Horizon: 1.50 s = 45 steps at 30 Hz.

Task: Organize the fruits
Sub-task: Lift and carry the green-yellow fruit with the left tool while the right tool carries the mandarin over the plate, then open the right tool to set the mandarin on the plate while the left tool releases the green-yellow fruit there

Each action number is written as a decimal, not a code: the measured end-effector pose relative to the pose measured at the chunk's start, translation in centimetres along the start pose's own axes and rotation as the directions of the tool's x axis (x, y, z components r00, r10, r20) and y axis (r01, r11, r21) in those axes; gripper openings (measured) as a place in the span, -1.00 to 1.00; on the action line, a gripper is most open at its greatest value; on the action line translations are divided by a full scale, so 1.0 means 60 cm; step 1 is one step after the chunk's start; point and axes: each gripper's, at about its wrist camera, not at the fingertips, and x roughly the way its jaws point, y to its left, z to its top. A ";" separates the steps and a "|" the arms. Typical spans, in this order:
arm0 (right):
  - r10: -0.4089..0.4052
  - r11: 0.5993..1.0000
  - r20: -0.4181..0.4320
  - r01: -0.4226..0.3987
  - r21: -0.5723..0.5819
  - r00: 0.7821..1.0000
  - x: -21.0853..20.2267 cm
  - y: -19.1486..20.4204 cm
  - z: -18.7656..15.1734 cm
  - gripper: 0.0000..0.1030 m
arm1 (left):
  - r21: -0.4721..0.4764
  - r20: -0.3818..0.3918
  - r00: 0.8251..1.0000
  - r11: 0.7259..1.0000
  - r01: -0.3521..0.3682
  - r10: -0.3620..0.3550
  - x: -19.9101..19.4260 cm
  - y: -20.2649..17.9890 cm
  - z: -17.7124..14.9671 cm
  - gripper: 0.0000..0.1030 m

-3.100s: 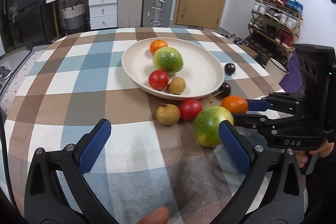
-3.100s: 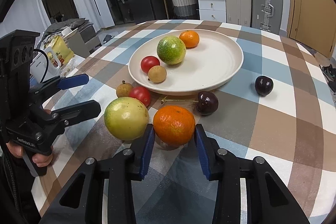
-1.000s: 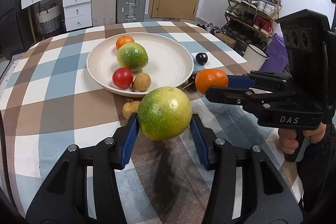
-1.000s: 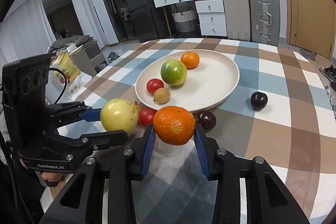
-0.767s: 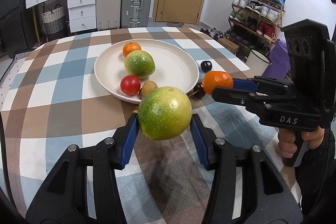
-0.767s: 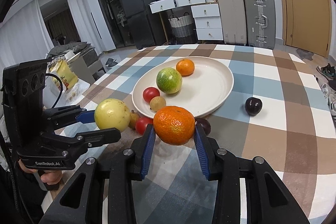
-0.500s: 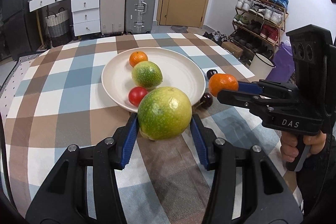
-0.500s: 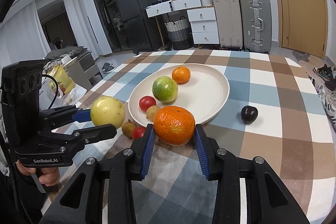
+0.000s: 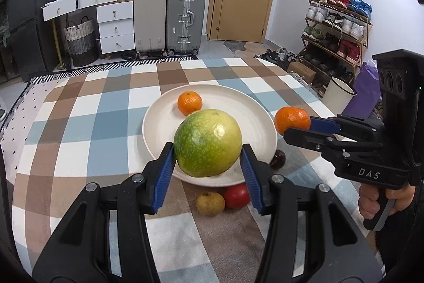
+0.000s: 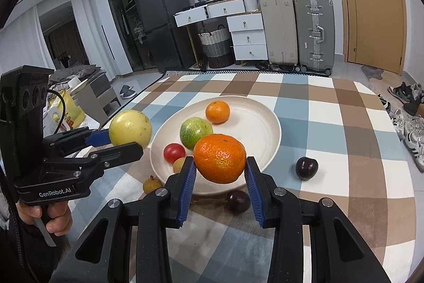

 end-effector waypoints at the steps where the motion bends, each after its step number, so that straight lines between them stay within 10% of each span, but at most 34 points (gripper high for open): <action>1: -0.002 1.000 0.002 0.002 0.003 1.000 0.002 0.000 0.003 -0.26 | -0.002 0.002 1.000 1.000 -0.003 0.003 0.003 0.003 0.004 -0.09; 45: -0.107 0.990 -0.006 0.107 0.091 0.994 0.039 -0.054 0.007 -0.02 | 0.000 -0.016 0.999 0.999 -0.034 0.034 0.049 0.006 0.008 -0.23</action>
